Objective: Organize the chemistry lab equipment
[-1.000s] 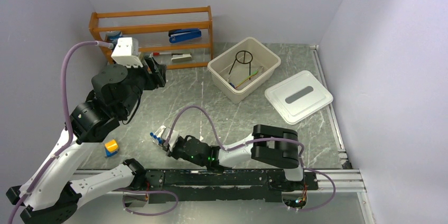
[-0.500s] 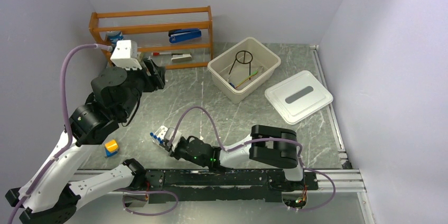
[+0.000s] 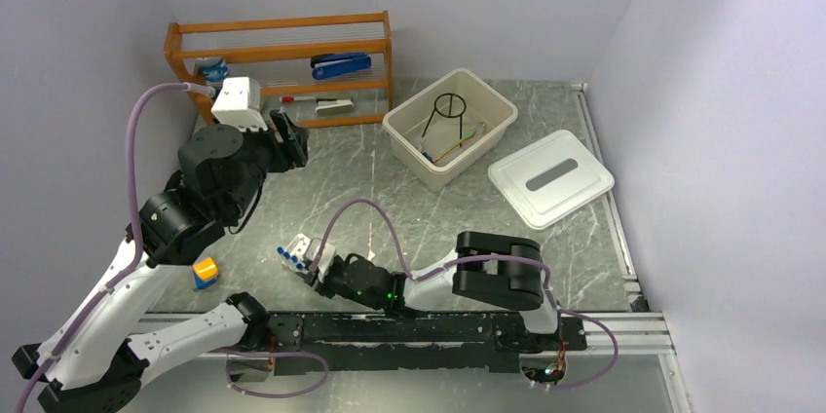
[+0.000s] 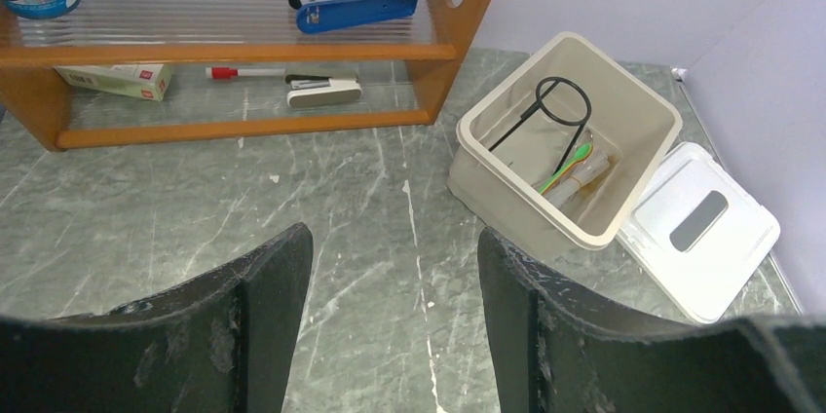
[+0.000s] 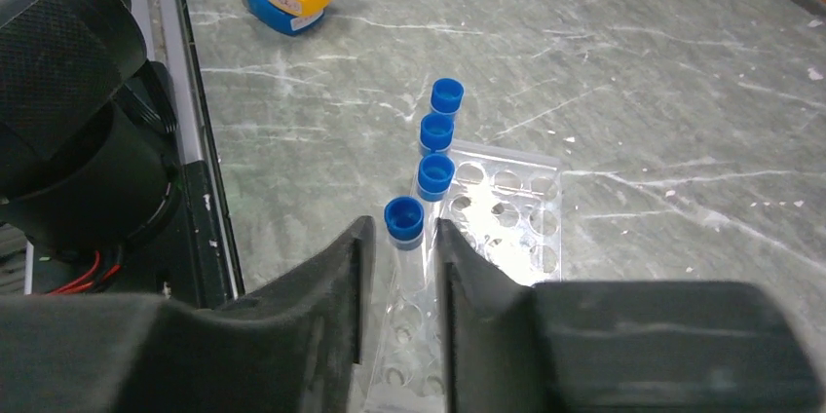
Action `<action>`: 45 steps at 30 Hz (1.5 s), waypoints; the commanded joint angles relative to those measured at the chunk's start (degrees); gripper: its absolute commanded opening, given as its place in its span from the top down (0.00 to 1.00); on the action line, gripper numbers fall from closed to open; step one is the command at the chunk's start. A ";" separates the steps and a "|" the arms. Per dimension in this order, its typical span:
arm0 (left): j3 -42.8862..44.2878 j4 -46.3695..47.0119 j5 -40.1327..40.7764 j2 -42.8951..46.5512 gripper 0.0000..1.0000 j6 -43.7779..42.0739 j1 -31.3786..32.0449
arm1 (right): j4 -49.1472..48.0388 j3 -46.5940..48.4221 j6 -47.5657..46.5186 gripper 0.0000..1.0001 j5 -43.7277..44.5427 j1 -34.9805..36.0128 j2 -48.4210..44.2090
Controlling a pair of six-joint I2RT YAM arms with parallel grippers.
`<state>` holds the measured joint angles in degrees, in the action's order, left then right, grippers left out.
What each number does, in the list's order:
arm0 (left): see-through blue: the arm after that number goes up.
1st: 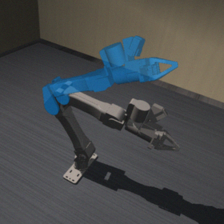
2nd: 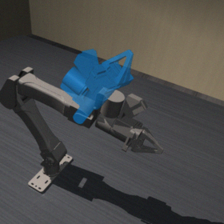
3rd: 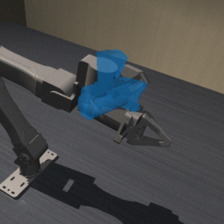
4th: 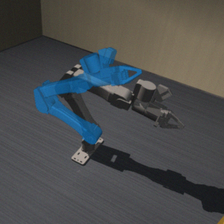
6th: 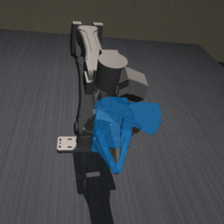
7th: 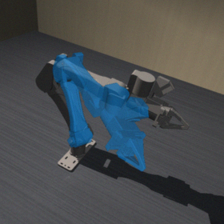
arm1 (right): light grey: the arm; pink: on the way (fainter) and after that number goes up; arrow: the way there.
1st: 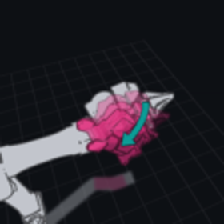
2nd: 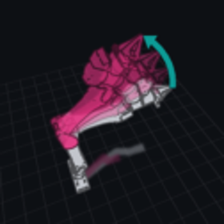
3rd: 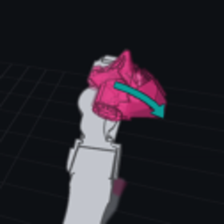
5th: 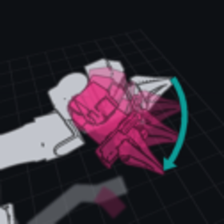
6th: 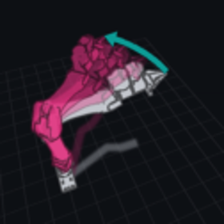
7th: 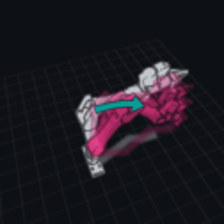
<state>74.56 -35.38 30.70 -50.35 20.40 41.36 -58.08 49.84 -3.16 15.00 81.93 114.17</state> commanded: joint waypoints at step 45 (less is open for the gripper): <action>-15.72 17.60 -21.96 -7.17 0.19 2.04 -0.05 | 77.85 0.68 47.56 0.59 5.79 -66.75 -46.39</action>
<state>60.34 -23.14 13.58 -57.34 21.67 41.36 20.67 48.31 47.11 31.97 26.61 61.80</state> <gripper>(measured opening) 0.819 0.404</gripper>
